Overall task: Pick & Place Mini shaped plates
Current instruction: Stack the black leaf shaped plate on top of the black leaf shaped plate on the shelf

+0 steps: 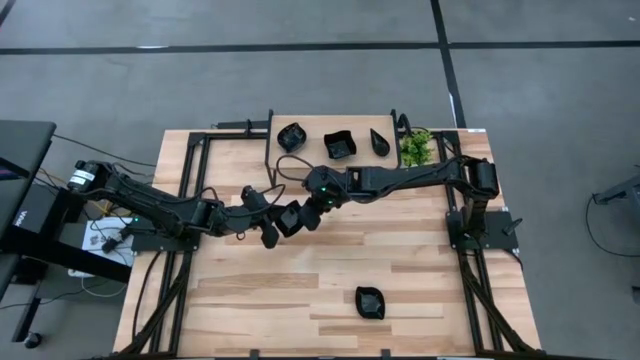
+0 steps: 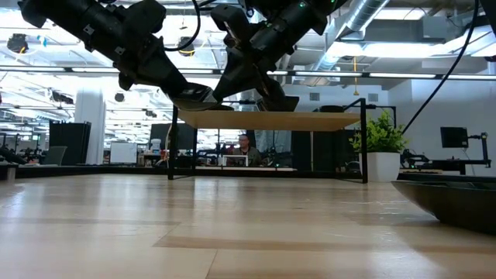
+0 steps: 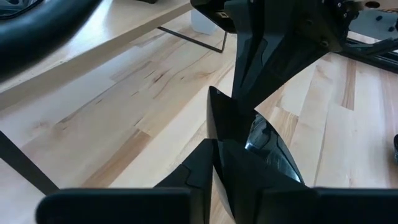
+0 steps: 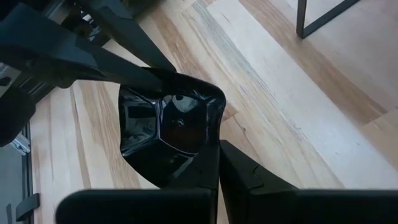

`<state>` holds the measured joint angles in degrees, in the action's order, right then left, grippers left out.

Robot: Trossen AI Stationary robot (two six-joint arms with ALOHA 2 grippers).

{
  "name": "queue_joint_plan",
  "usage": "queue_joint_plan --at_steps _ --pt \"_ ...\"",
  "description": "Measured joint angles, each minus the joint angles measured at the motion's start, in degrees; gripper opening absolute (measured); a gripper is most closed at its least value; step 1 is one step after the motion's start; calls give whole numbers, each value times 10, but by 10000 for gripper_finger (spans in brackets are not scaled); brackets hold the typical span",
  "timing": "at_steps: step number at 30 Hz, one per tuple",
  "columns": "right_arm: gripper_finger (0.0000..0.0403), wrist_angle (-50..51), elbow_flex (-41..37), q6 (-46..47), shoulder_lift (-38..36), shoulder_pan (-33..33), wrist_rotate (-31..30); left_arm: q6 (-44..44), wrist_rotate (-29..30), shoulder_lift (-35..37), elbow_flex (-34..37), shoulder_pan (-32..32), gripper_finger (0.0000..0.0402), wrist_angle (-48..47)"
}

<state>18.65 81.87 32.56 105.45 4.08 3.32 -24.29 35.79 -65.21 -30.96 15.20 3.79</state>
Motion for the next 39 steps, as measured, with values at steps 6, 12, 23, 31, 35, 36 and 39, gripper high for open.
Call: queue_joint_plan --at_steps 6,12,23,31,35,36,39 --pt "0 6 0 -1 0 0 18 0 -2 0 0 0 21 0" --pt "19 5 0 -1 0 0 20 0 -2 0 0 0 9 1" --pt "58 36 0 -16 -20 6 43 0 -4 0 0 0 8 3" --pt "58 63 1 -40 -80 6 20 1 -5 22 -1 -1 10 3" --pt "59 86 0 -59 -122 5 -11 3 -4 49 -2 -10 8 1" --pt "59 85 0 -66 -132 5 -17 3 -4 57 -2 -14 9 1" --pt "59 87 0 -99 -164 5 -21 4 -4 82 -2 -26 12 1"
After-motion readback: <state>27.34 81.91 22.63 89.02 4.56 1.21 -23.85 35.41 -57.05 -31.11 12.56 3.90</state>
